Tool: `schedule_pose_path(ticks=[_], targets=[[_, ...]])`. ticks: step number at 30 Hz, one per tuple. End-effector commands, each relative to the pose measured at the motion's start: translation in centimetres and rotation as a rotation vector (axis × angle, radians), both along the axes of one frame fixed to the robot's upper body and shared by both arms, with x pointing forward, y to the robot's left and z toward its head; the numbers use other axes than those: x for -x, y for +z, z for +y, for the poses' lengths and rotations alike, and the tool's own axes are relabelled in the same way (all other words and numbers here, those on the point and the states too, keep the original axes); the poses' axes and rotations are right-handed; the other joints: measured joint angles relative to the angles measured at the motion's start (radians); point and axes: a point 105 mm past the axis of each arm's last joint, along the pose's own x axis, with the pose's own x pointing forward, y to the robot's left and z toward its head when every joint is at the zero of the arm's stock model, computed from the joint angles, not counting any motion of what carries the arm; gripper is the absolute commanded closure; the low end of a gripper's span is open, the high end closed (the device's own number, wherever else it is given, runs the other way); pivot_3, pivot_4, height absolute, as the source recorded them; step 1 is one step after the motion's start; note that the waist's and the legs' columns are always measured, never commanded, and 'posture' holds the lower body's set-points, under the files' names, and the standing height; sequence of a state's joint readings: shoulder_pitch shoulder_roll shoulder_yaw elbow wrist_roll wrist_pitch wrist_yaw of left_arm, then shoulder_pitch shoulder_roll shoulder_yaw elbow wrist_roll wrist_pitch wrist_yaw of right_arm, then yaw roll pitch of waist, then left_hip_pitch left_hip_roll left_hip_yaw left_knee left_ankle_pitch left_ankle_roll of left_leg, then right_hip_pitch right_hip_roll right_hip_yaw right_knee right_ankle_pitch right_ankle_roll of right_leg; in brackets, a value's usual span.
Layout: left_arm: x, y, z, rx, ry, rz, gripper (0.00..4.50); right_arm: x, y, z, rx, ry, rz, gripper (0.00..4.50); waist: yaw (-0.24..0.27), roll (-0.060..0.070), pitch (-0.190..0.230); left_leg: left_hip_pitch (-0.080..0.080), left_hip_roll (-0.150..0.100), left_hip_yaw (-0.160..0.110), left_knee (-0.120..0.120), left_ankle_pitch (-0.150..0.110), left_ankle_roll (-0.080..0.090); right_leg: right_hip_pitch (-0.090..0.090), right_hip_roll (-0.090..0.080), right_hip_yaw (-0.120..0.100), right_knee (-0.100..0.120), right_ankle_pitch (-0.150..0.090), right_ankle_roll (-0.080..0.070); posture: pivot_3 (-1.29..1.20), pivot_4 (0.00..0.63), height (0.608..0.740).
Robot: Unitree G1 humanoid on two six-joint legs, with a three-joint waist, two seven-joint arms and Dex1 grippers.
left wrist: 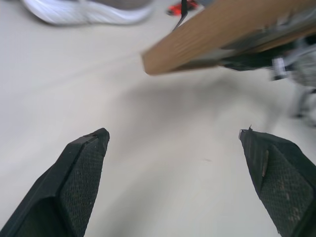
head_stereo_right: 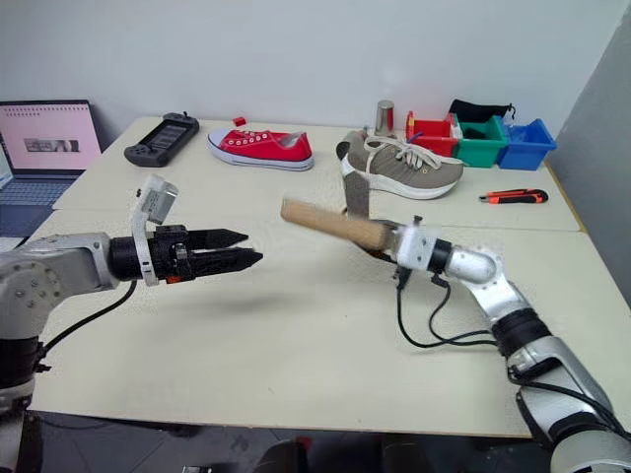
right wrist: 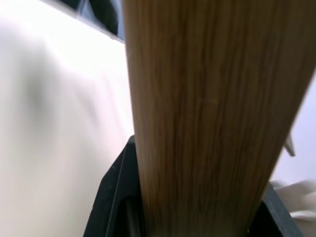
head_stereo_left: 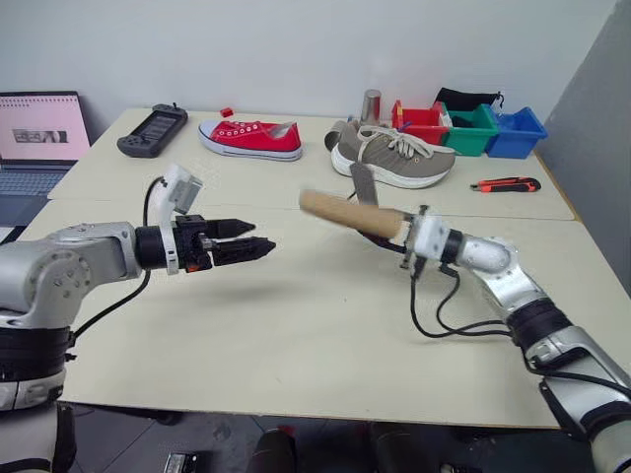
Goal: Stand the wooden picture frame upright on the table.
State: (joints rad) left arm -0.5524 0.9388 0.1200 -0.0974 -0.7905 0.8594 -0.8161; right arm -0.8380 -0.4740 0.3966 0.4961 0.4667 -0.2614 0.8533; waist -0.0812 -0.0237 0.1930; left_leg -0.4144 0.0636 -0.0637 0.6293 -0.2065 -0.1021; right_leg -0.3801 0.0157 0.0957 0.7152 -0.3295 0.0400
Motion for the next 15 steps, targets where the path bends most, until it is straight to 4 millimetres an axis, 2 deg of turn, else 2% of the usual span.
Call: schedule_pose_path(ticks=[1, 3, 7, 11, 15], targets=[[-0.1, 1.7, 0.0, -0.037, 0.035, -0.16, 0.0, -1.1, 3.2, 0.5, -0.167, 0.034, 0.229, 3.21, 0.004, 0.0, 0.0, -0.001, 0.0, 0.0, 0.0, 0.0, 0.0, 0.0, 0.0, 0.0, 0.0, 0.0, 0.0, 0.0, 0.15, 0.74], [0.3, 1.2, -0.1, -0.017, 0.041, -0.157, 0.0, -1.2, 2.3, 1.8, -0.192, 0.093, 0.375, 3.21, 0.006, 0.0, 0.0, -0.001, -0.001, 0.0, 0.0, 0.0, 0.0, -0.001, 0.0, 0.0, -0.002, 0.0, 0.0, 0.0, 0.15, 0.74], [1.0, 0.6, -0.1, -0.039, 0.038, -0.162, 0.0, -1.0, 0.9, 3.8, -0.195, 0.173, 0.52, 3.21, 0.006, 0.0, 0.0, -0.004, 0.0, 0.001, -0.002, -0.001, 0.001, -0.004, 0.0, 0.0, -0.001, 0.0, 0.0, 0.0, 0.15, 0.74], [1.1, 0.2, -0.1, -0.043, 0.047, -0.162, 0.0, -1.1, -0.4, 5.3, -0.184, 0.195, 0.567, 3.21, 0.004, 0.0, 0.0, -0.006, 0.0, 0.001, -0.002, -0.001, 0.001, -0.007, 0.0, 0.0, -0.001, 0.0, 0.0, 0.0, 0.15, 0.74], [1.4, -0.1, 0.1, -0.051, 0.061, -0.16, 0.0, -1.1, -2.7, 5.9, -0.151, 0.197, 0.614, 3.21, 0.0, 0.0, 0.0, -0.006, 0.0, 0.002, -0.001, -0.001, 0.001, -0.007, 0.0, 0.0, 0.0, 0.0, 0.0, 0.0, 0.15, 0.74]])
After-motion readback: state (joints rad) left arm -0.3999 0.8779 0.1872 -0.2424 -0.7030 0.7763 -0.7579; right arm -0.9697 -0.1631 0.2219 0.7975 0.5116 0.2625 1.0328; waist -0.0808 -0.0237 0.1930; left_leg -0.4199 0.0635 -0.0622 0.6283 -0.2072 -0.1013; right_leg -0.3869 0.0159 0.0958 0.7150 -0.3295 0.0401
